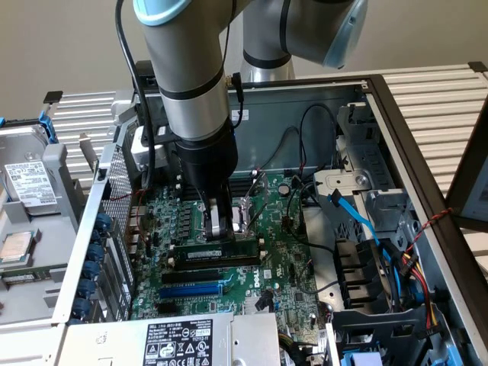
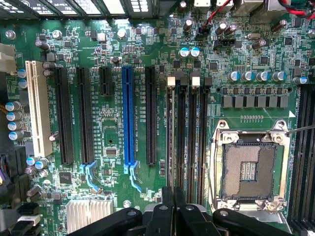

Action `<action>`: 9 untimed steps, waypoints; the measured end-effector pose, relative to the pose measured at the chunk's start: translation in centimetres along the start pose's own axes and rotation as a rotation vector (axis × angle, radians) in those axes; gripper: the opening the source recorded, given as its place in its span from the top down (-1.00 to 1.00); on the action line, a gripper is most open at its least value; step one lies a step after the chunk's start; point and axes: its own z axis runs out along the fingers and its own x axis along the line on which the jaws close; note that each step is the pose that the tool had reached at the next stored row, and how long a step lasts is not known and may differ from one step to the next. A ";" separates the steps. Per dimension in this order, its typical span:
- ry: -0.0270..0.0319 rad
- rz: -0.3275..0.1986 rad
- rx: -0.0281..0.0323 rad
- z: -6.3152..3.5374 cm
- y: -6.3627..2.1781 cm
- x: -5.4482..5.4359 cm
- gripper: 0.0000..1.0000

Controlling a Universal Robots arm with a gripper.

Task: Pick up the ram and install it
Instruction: 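Insert the ram into the slot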

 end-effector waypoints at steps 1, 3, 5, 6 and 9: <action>0.0000 0.000 0.0000 0.00 0.00 0.0 0.74; 0.0000 0.000 0.0000 0.00 0.00 0.0 0.61; 0.0000 0.000 0.0000 0.00 0.00 0.0 0.61; 0.0000 0.000 0.0000 0.00 0.00 0.0 0.61; -0.0008 0.000 -0.0002 -0.22 -0.04 0.0 0.61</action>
